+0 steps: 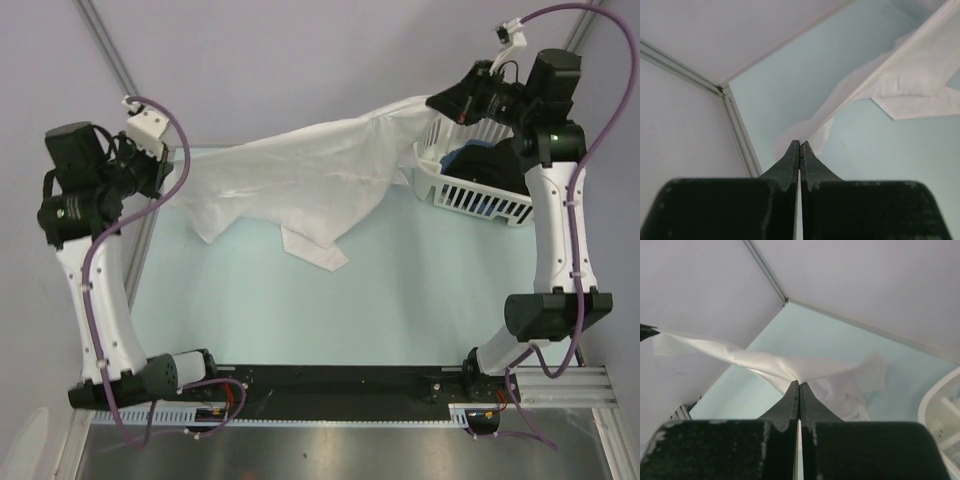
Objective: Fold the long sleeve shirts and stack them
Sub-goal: Flatten the shirt out
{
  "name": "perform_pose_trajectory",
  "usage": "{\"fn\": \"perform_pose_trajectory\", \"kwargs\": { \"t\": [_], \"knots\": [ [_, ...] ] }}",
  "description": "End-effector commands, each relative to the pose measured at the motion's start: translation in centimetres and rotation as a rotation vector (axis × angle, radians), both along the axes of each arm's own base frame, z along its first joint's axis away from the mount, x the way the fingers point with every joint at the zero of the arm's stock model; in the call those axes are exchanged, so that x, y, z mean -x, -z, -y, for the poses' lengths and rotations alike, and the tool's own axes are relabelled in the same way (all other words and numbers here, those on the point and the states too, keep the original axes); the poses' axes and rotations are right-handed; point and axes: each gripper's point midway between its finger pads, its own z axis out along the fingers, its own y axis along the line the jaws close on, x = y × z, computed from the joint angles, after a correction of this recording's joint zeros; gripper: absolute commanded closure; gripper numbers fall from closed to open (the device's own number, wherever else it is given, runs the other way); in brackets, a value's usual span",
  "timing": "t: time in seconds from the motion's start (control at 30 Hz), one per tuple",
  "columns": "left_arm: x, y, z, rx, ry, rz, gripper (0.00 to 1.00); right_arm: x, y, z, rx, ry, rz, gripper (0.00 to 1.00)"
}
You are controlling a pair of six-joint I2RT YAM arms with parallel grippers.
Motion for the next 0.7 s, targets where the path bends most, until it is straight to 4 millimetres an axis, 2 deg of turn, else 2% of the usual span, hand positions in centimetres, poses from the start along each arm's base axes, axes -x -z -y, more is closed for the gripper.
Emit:
{"fn": "perform_pose_trajectory", "kwargs": {
  "t": [0.0,0.03,0.1,0.13,0.17,0.2,0.23,0.27,0.33,0.37,0.43,0.47,0.5,0.53,0.57,0.6,0.63,0.67],
  "knots": [
    [2.3,-7.6,-1.3,0.044,-0.152,0.266,1.0,3.1,-10.2,2.3,-0.068,0.167,0.275,1.0],
    [2.5,-8.9,-1.4,0.063,-0.171,0.305,1.0,3.6,-11.9,2.3,-0.082,0.171,0.313,1.0],
    [2.8,-11.6,-2.1,0.068,-0.225,0.375,1.0,3.6,-13.8,2.5,-0.105,0.197,0.347,1.0],
    [2.8,-12.5,-2.1,0.082,-0.234,0.399,1.0,2.7,-13.8,2.5,-0.108,0.203,0.348,1.0],
    [2.1,-12.6,-2.3,0.093,-0.24,0.396,1.0,2.9,-15.1,2.7,-0.115,0.218,0.383,1.0],
    [2.0,-13.3,-2.0,0.101,-0.222,0.409,1.0,2.3,-15.0,2.8,-0.103,0.229,0.388,1.0],
    [1.7,-12.9,-1.8,0.107,-0.21,0.389,1.0,1.3,-14.4,2.8,-0.096,0.236,0.379,1.0],
    [0.4,-12.0,-2.2,0.115,-0.214,0.355,1.0,0.5,-13.5,1.7,-0.09,0.22,0.364,1.0],
    [-1.1,-10.3,-2.5,0.121,-0.211,0.301,1.0,-1.7,-11.4,1.4,-0.058,0.234,0.339,1.0],
    [-2.7,-8.3,-2.9,0.128,-0.216,0.248,1.0,-3.1,-9.6,1.0,-0.046,0.235,0.314,1.0],
    [-4.8,-5.9,-3.0,0.127,-0.195,0.188,1.0,-5.0,-7.3,-0.2,-0.004,0.233,0.308,1.0],
    [-5.9,-4.4,-3.1,0.131,-0.196,0.149,1.0,-6.9,-5.5,-0.7,0.011,0.237,0.291,1.0],
    [-8.1,-2.3,-3.4,0.135,-0.19,0.103,1.0,-8.1,-4.3,-1.6,0.023,0.226,0.281,1.0],
    [-9.2,-1.4,-3.5,0.137,-0.192,0.08,1.0,-9.2,-3.7,-1.9,0.045,0.232,0.294,1.0],
    [-10.6,-1.3,-3.7,0.143,-0.193,0.081,1.0,-11.8,-1.4,-2.4,0.061,0.238,0.278,1.0],
    [-13.1,0.5,-3.8,0.155,-0.188,0.042,1.0,-12.3,-3.0,-2.6,0.054,0.242,0.333,1.0],
    [-14.7,0.9,-4.2,0.157,-0.204,0.035,1.0,-13.4,-3.3,-2.9,0.07,0.261,0.37,1.0],
    [-15.8,-2.6,-4.2,0.15,-0.199,0.122,1.0,-16.5,-0.6,-3.4,0.085,0.279,0.345,1.0]
  ]
}}
